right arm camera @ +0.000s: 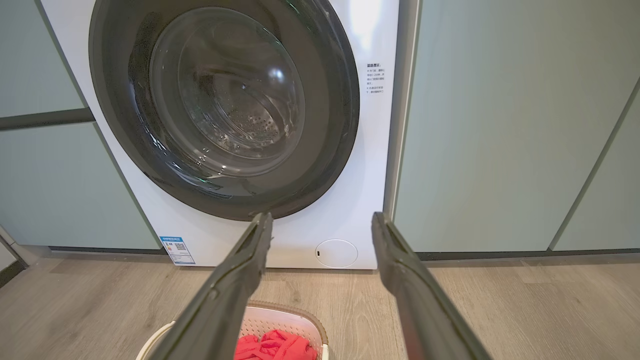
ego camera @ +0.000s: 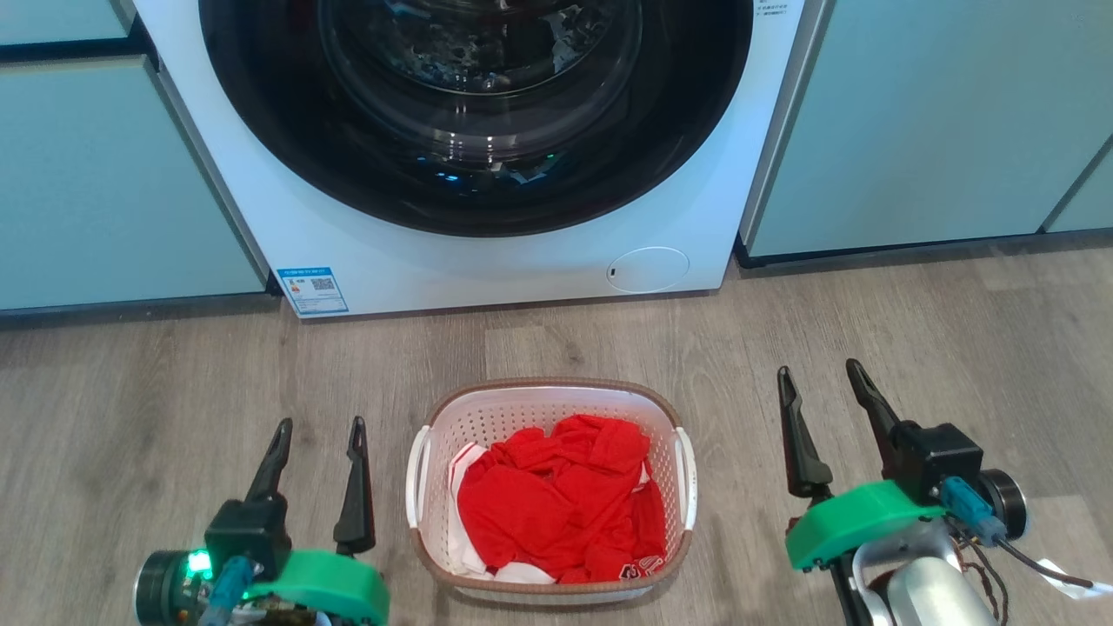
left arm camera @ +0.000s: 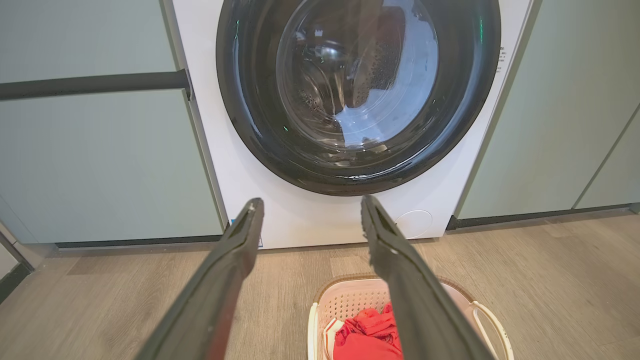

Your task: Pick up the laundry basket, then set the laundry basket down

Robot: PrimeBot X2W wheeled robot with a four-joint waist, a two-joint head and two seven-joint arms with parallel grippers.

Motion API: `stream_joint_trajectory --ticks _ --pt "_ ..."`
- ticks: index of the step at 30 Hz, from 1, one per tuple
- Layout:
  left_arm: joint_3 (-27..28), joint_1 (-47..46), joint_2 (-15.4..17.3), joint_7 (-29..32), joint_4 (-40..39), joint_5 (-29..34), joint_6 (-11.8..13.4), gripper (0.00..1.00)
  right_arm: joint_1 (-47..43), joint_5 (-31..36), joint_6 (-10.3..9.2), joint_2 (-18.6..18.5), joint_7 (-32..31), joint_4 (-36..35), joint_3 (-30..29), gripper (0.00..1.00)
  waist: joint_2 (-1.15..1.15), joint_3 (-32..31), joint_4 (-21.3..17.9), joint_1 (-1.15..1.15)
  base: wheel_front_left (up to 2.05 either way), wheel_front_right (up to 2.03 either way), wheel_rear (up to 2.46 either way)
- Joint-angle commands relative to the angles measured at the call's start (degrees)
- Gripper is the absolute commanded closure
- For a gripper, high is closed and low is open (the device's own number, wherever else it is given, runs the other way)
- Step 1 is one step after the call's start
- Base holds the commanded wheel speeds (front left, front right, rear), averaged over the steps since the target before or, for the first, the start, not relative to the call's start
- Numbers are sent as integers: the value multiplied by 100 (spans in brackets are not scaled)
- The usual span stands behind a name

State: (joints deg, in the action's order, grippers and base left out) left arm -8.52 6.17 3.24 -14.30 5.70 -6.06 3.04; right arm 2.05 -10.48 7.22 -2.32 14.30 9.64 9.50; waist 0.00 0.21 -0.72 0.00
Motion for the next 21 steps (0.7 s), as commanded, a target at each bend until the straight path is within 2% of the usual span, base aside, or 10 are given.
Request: stream_joint_trajectory --ticks 1,21 --pt "212 -128 -30 -70 -165 49 -6 0 242 44 26 -55 70 -166 123 0 0 3 0 0 0 0 0" --pt "174 -238 -35 -70 -172 59 -6 0 294 62 26 -55 70 -179 89 0 0 232 11 0 0 0 0"
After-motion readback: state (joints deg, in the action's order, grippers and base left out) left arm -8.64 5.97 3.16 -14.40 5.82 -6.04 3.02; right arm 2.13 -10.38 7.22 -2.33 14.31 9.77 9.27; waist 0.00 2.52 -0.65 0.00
